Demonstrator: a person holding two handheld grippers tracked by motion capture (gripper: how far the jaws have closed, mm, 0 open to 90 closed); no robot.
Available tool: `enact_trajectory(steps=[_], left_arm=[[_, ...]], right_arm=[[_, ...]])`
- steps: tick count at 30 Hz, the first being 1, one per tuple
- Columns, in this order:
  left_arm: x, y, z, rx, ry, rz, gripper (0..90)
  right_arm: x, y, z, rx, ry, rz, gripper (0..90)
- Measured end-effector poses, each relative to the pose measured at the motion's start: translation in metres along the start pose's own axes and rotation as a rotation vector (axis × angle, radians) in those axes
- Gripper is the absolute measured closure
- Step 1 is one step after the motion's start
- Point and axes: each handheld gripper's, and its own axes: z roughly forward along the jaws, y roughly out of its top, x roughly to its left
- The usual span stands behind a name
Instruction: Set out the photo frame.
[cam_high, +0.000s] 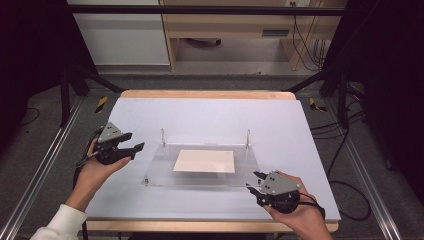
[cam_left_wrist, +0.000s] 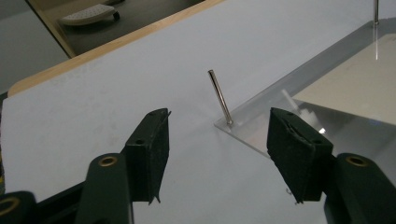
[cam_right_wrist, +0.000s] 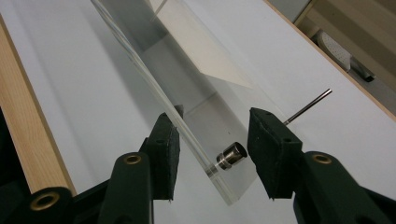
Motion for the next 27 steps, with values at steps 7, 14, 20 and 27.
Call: enact_trajectory(steps=[7,14,20,27], left_arm=[[-0.009,-0.009,-0.010,0.013,-0.015,0.060,32.6],[-0.017,-0.016,-0.016,0.025,-0.040,0.092,32.6],[-0.023,-0.017,-0.020,0.025,-0.054,0.112,32.7],[-0.036,-0.014,-0.029,0.004,-0.083,0.137,33.6]], right_arm=[[-0.014,0.012,-0.002,-0.018,0.015,0.035,58.1],[-0.023,0.021,-0.003,-0.016,0.026,0.052,59.3],[-0.028,0.025,-0.003,-0.018,0.029,0.073,59.6],[-0.033,0.029,-0.003,-0.014,0.036,0.087,59.7]])
